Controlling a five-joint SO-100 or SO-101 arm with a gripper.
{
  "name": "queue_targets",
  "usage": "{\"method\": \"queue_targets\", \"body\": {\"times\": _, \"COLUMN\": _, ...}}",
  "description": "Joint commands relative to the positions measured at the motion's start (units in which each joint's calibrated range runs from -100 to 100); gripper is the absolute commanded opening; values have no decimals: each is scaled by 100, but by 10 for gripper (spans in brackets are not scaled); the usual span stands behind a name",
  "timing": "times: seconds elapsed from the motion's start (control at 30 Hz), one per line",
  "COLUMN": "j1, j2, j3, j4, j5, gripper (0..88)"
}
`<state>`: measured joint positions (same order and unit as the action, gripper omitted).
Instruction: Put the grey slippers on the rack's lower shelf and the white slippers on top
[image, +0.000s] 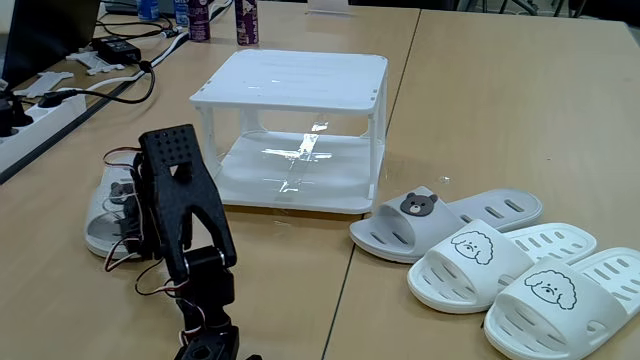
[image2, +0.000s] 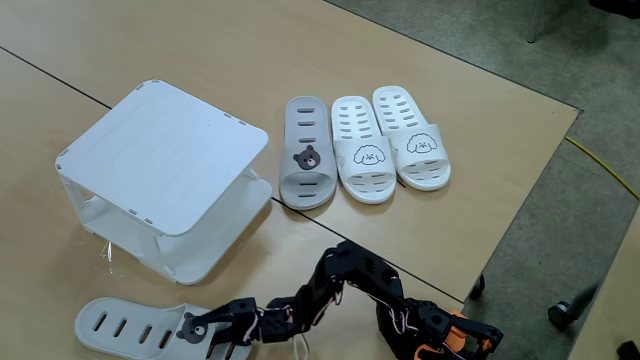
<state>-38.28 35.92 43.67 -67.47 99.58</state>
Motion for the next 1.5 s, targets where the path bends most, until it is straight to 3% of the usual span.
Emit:
{"method": "queue_targets", "body": {"times": 0.0, "j1": 94, "j2": 216, "j3": -889, "j4": 17, "j5": 42, "gripper": 225}}
{"method": "queue_targets", "body": {"times": 0.13, "j1": 61, "j2": 476, "j3": -1629, "j4": 319, "j5": 42, "gripper": 193}}
{"method": "queue_targets", "body": {"times": 0.2, "j1": 53, "j2": 502, "j3": -1872, "j4": 509, "j5": 42, "gripper": 37}}
{"method": "queue_targets", "body": {"times": 0.23, "j1": 37, "j2": 485, "j3": -1863, "j4": 517, "j5": 42, "gripper": 0}}
{"method": "queue_targets", "body": {"times": 0.43, "j1": -54, "j2": -483, "j3": -1385, "j4": 526, "j5": 42, "gripper": 7}}
{"method": "queue_targets", "body": {"times": 0.73, "j1": 20, "j2": -4555, "j3": 1754, "j4": 1423, "j5": 42, "gripper": 7}}
{"method": "queue_targets", "body": {"times": 1.0, "j1": 209, "j2": -6734, "j3": 4533, "j4": 1397, "j5": 42, "gripper": 7}}
{"method": "queue_targets", "body": {"times": 1.27, "j1": 1607, "j2": -7096, "j3": 4984, "j4": 1389, "j5": 42, "gripper": 7}}
{"method": "queue_targets", "body": {"times": 1.47, "j1": 1977, "j2": -6743, "j3": 4803, "j4": 1389, "j5": 42, "gripper": 7}}
